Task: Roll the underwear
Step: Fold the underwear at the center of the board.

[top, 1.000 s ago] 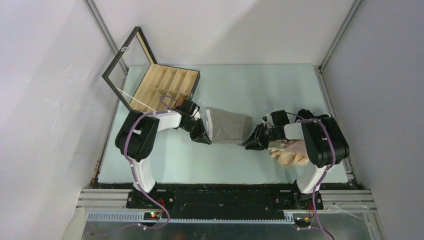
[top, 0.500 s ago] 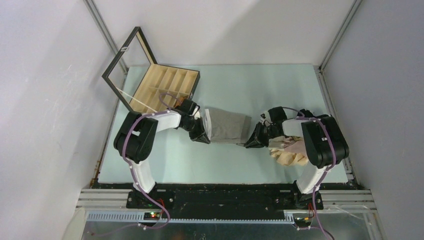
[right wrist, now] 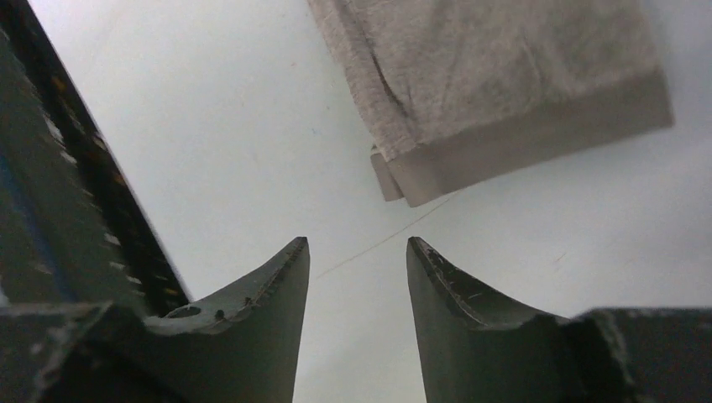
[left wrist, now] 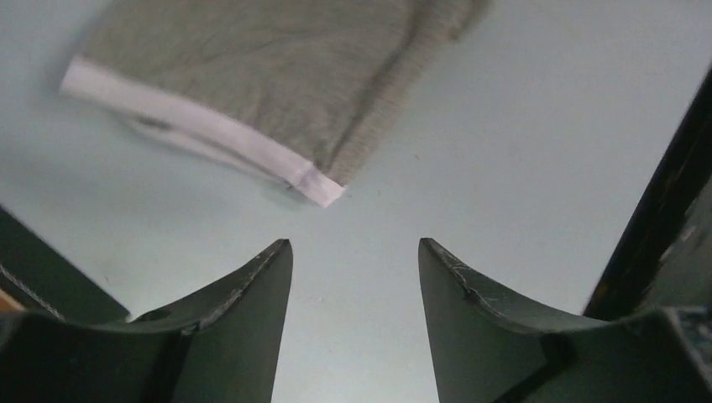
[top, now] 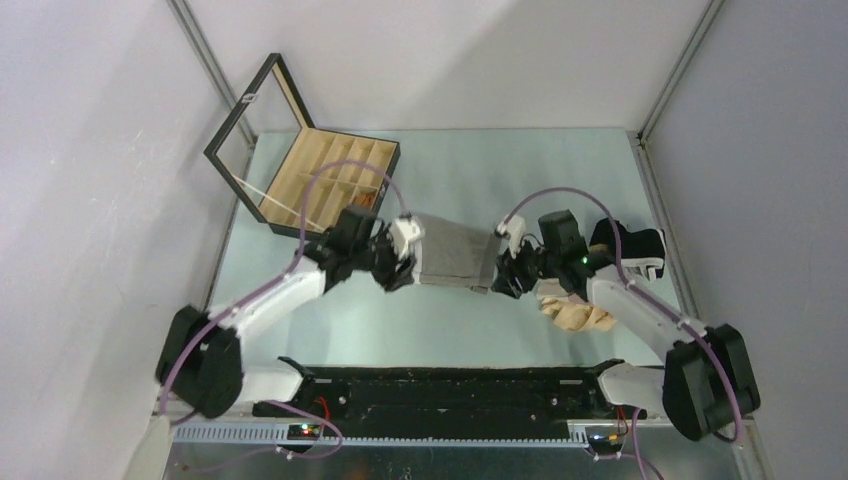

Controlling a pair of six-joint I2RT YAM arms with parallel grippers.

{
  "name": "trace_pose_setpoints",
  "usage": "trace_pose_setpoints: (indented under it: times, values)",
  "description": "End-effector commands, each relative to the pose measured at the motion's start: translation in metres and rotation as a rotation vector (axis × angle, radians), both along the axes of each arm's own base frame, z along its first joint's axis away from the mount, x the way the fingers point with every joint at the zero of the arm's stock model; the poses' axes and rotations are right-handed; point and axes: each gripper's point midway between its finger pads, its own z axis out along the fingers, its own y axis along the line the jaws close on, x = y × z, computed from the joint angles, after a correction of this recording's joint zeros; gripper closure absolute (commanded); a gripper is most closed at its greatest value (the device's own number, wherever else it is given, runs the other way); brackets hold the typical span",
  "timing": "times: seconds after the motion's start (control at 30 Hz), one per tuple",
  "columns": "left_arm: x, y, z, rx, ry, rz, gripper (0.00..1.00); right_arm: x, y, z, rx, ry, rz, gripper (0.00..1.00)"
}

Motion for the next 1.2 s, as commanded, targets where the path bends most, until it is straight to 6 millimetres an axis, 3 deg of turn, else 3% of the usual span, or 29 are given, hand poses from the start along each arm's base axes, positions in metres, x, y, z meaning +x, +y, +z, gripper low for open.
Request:
trace_pose_setpoints:
  times: [0.0, 0.03, 0.1, 0.3, 0.67, 0.9, 1.17]
  values:
    - [-0.010, -0.008, -0.012, 0.131, -0.681, -0.624, 0.37, 0.028, 0.005, 0.002, -0.123, -0.549, 0.298, 0.48]
    - [-0.010, -0.015, -0.007, 0.130, -0.772, -0.677, 0.37, 0.033, 0.010, 0.004, -0.136, -0.629, 0.338, 0.47]
    - [-0.015, -0.019, -0.016, 0.155, -0.882, -0.783, 0.38, 0.038, 0.019, 0.001, -0.151, -0.696, 0.396, 0.47]
    - [-0.018, -0.025, -0.040, 0.193, -0.993, -0.908, 0.39, 0.028, 0.035, -0.022, -0.188, -0.727, 0.548, 0.45]
    - [-0.008, -0.031, -0.061, 0.240, -1.007, -0.974, 0.40, 0.019, 0.040, -0.051, -0.242, -0.675, 0.631, 0.49]
    - [0.004, -0.036, -0.066, 0.263, -1.000, -0.986, 0.41, 0.008, 0.030, -0.072, -0.292, -0.581, 0.686, 0.51]
    - [-0.001, -0.026, -0.090, 0.350, -0.964, -1.133, 0.55, 0.010, 0.030, -0.082, -0.329, -0.554, 0.685, 0.50]
